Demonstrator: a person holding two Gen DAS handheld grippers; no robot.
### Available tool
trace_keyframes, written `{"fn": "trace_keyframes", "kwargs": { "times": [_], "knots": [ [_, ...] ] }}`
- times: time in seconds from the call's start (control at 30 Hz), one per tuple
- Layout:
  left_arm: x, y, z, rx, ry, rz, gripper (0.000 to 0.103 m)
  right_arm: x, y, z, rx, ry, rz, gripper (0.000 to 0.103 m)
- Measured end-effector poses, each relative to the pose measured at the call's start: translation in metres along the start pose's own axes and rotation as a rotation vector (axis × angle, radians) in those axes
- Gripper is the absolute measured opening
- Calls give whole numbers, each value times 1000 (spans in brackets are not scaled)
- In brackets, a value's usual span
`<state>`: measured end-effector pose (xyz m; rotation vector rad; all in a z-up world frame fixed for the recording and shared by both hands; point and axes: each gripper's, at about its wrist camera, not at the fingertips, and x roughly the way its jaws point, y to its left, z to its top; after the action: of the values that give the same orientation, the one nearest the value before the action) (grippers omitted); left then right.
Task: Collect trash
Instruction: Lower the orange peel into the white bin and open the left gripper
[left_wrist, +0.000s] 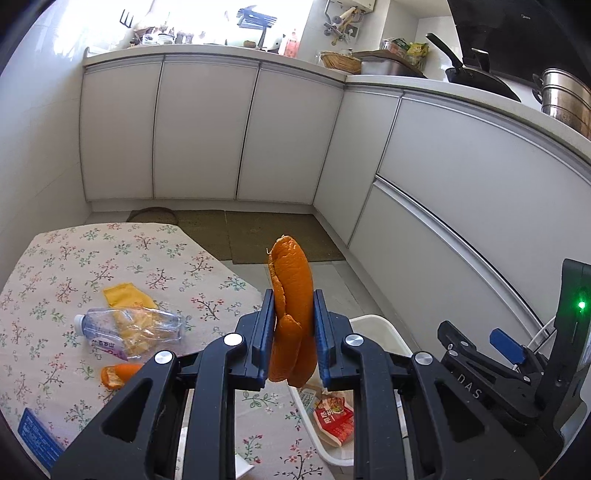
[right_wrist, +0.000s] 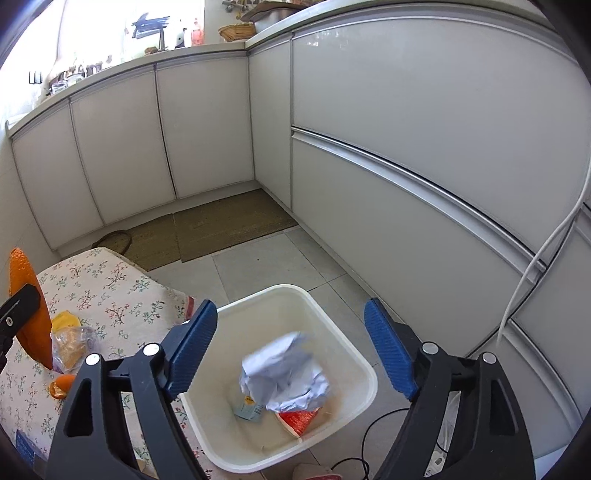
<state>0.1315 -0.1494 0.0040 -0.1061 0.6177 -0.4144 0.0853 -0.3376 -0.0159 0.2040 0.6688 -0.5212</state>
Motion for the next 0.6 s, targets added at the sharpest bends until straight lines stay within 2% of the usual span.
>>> {"fn": "trace_keyframes", "kwargs": {
  "times": [0.2, 0.6],
  "knots": [
    [24, -21, -8, 9, 48, -41, 19, 2, -32, 5, 59, -20, -53, 88],
    [65, -63, -33, 77, 166, -114, 22, 7, -72, 9, 119, -22, -113, 89]
  ]
}}
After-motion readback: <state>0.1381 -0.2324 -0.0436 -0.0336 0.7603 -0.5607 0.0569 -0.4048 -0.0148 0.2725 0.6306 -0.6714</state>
